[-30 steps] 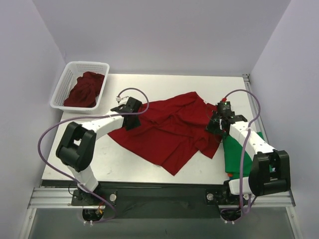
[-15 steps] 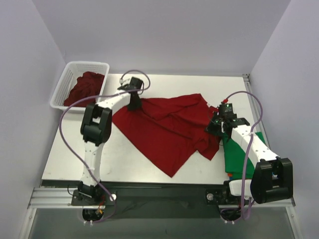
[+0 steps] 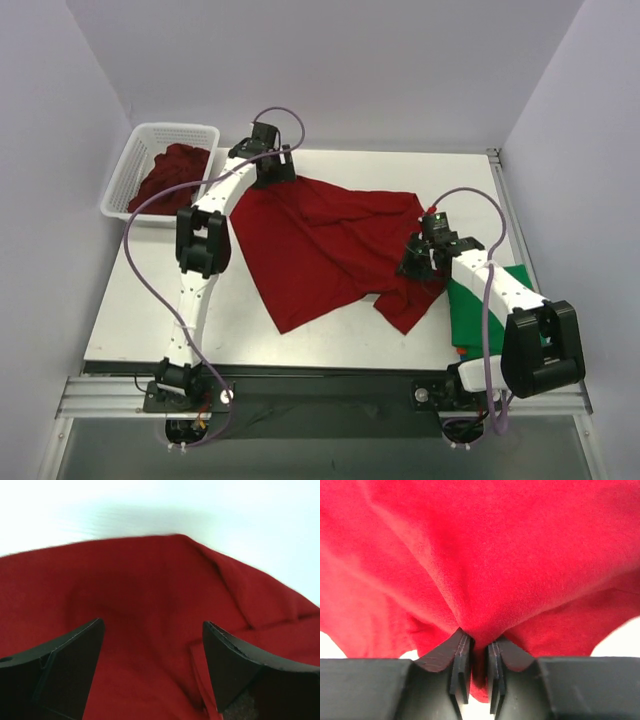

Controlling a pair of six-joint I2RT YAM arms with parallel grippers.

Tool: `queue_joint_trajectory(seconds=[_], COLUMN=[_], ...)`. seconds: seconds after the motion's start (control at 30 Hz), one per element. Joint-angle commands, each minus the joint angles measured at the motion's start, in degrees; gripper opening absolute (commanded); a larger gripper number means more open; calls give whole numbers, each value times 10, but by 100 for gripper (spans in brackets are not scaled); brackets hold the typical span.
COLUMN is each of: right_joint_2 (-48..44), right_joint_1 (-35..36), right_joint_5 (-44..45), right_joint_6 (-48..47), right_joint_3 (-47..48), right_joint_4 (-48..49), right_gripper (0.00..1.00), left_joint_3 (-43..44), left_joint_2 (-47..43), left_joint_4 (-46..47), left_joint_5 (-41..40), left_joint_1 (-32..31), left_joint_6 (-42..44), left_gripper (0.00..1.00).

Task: Fold and stack the t-shirts
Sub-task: Flatten out the tshirt

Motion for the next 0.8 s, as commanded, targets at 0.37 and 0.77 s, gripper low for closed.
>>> queue_joint_trajectory(seconds=[0.37,0.77], right_joint_2=[0,-60], right_joint_1=[9,16], right_joint_5=[32,46], right_joint_6=[27,52], right_joint_3=[-73,-98], right_joint_4=[33,42], right_gripper=[69,77], left_joint_3=[-563,-921], left_joint_2=[-518,-763], left_joint_4=[47,53], left_joint_5=[-180,-222], left_joint_1=[-136,-311], left_joint_6=[-121,-307], left_gripper=[55,60])
